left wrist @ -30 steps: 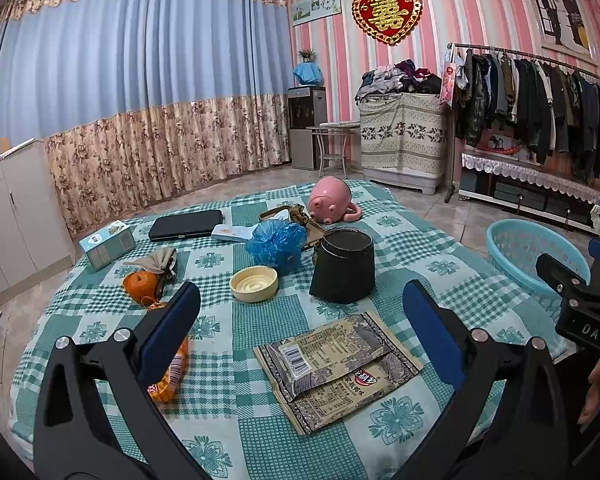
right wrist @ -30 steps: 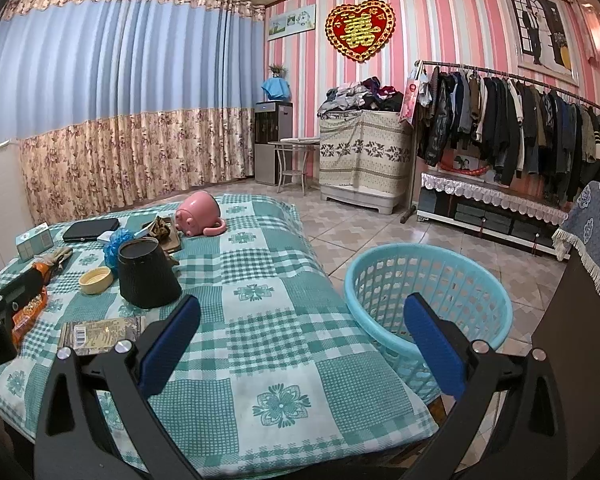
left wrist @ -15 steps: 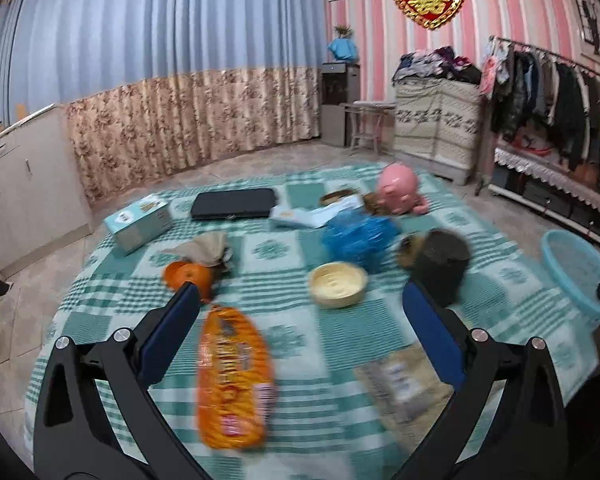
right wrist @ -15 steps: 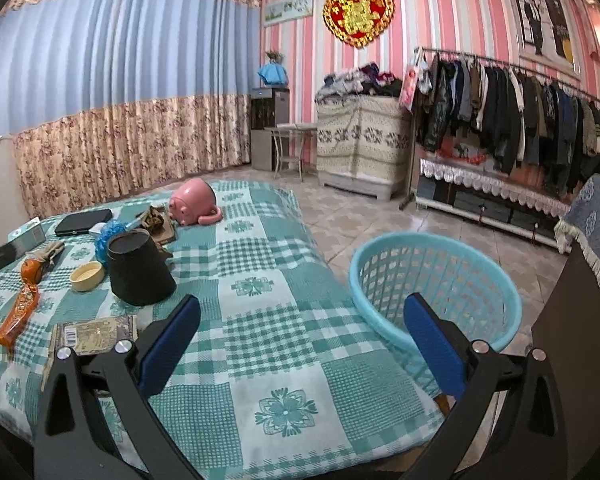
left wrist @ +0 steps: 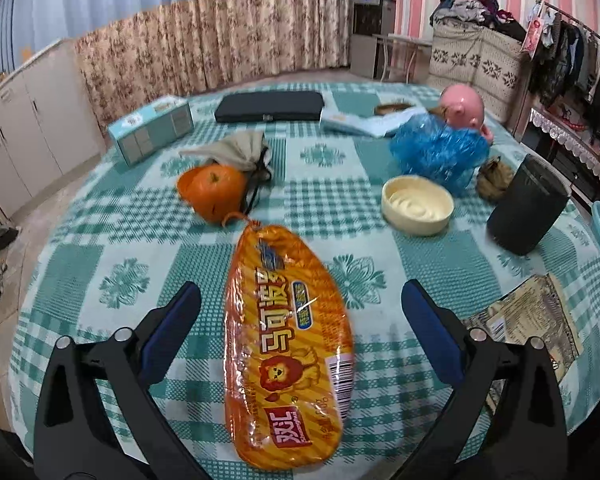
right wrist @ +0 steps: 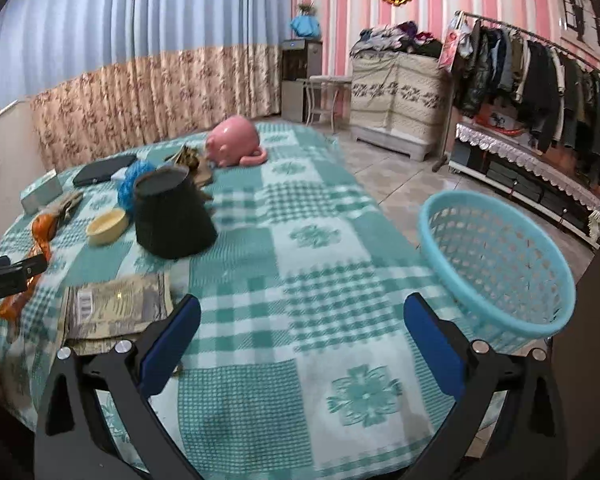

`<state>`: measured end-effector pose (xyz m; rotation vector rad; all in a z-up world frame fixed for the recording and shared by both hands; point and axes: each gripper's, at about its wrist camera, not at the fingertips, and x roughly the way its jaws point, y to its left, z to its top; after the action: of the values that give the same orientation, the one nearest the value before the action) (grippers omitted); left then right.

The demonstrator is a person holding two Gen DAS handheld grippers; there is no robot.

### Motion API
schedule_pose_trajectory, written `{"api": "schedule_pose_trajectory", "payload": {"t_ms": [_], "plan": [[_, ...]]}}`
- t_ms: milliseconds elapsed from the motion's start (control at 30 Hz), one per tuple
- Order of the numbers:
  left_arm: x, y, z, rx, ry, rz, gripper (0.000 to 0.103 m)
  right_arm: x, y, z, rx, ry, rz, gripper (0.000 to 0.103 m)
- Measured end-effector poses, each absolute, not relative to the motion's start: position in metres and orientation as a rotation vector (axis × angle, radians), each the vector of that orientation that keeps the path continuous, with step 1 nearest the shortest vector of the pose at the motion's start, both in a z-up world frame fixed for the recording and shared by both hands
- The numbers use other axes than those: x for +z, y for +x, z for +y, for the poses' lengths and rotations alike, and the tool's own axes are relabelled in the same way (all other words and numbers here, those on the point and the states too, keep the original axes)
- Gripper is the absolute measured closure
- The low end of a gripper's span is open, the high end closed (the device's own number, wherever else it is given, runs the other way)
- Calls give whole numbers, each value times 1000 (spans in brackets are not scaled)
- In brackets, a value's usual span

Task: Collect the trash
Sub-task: 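Grasp the orange sausage with the left tool while the right tool grasps the snack wrapper packet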

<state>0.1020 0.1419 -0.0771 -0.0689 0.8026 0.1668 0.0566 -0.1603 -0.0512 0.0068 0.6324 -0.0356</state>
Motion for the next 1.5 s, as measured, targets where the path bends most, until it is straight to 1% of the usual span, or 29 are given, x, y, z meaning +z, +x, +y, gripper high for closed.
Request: {"api": "schedule_pose_trajectory", "payload": {"t_ms": [33,67,100,133,200,267,300,333,367,433,567,800,833,900,1000,1067,1100,1167,1200,1233,1267,1333,1400,1433,1467,1500], "plan": [[-81,104,145,155,-87,826,19,-53,56,-160,-33,9,635,4],[-85,106,147,146,-103,848,30,-54,57,-159,-31,11,642,4],[-89,110,149,137,-118,868,37,-55,57,-159,-26,15,648,4],[-93,112,151,125,-132,888,48,-55,57,-159,-22,17,650,4],[-94,112,149,117,-129,890,56,-55,57,-158,-11,24,651,4],[-92,110,145,99,-122,886,79,-55,57,-155,2,29,653,4],[-91,110,143,95,-118,885,85,-55,58,-155,8,31,654,4],[-90,109,141,89,-116,882,94,-55,58,-153,16,32,656,4],[-89,108,140,85,-113,878,100,-56,58,-150,28,32,659,4],[-83,103,136,80,-99,844,103,-56,58,-146,46,29,664,4],[-64,92,125,56,-64,745,103,-57,58,-126,103,0,673,4],[-57,87,124,66,-55,718,103,-79,78,-99,161,-25,779,5],[-58,87,125,66,-55,718,103,-83,82,-97,169,-16,803,6],[-59,88,124,68,-44,717,103,-88,88,-96,186,7,834,12],[-61,89,122,73,-22,717,103,-93,88,-90,200,-13,842,17],[-60,88,121,71,-19,713,103,-93,86,-87,220,-32,841,30],[-60,88,121,72,-18,711,103,-93,85,-86,233,-35,840,34],[-61,88,120,73,-17,713,103,-92,83,-82,247,-53,835,51],[-61,88,120,72,-17,716,103,-91,83,-80,252,-63,832,56],[-62,89,119,72,-14,719,103,-91,83,-79,261,-63,833,66],[-62,89,119,73,-12,719,103,-91,83,-79,269,-58,835,72],[-62,89,118,73,-8,718,103,-90,83,-79,267,-60,836,76],[-62,89,117,74,-6,718,103,-90,83,-79,259,-63,832,82],[-62,89,117,74,-6,718,103,-90,84,-81,258,-59,831,87],[-62,89,117,75,-5,717,103,-90,84,-84,254,-48,831,96],[-62,89,116,75,-4,716,103,-89,85,-89,257,-30,832,98]]}}
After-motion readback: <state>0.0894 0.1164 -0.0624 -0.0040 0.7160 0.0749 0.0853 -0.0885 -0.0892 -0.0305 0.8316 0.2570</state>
